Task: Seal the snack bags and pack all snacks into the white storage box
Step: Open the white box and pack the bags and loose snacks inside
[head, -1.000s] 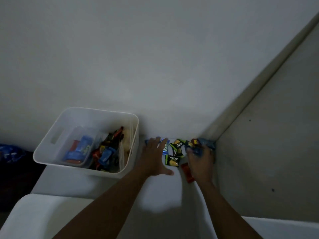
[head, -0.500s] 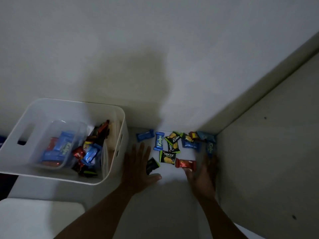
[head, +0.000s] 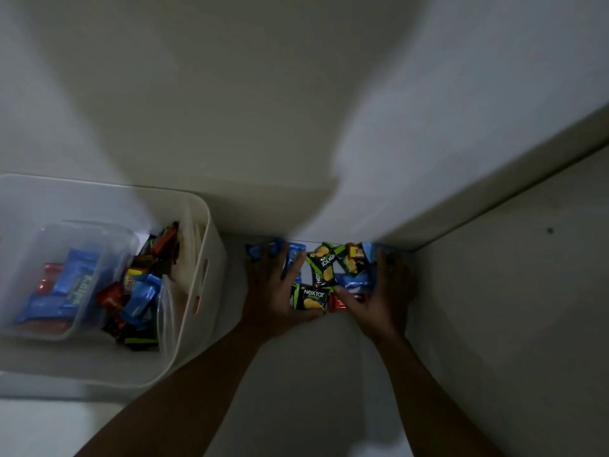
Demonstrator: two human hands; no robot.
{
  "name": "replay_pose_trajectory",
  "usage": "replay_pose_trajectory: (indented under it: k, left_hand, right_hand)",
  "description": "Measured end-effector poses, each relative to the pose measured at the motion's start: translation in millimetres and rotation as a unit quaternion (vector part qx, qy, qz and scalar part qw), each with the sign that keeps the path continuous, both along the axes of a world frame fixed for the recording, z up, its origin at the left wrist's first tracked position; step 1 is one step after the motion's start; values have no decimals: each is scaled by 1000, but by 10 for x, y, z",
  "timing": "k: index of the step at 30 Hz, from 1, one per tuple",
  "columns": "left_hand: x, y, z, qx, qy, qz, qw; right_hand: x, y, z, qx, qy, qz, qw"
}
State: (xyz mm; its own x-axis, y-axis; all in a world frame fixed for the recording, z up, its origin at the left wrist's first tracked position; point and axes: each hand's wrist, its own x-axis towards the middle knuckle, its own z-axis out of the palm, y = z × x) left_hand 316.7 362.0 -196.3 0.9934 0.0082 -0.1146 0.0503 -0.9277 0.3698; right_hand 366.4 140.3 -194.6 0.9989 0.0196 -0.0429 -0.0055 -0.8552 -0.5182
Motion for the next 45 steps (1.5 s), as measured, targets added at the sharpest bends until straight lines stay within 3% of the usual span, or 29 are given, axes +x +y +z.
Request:
replay_pose_trajectory:
  k: [5,11,15,19,26,32,40,45]
  left_hand:
    - [128,13,-39,42,-69,-26,996]
    - [222,-49,-17,33,-135,-29,990]
    - [203,-63,-43,37,-100,-31,994]
    - [177,-84,-56,44,-79,-58,994]
    - [166,-91,-55,42,-70,-67,994]
    - [182,-58,-16,34,-96,-94,990]
    - [117,-61,-79,19,-113,-57,992]
    - [128,-81,-129,27,-167,-56,984]
  right_hand:
    - [106,20,-42,42,45,38,997]
    - [23,86,20,-14,21,88,996]
    - [1,40,-102,12,72,128,989]
    - [14,44,-103,-54,44,174,982]
    - [93,59,5,-85,19,185,979]
    - [88,89,-24,-79,-7,203,976]
    - [66,107,-24,-46,-6,188,981]
    - [47,123,-43,-98,-42,196,975]
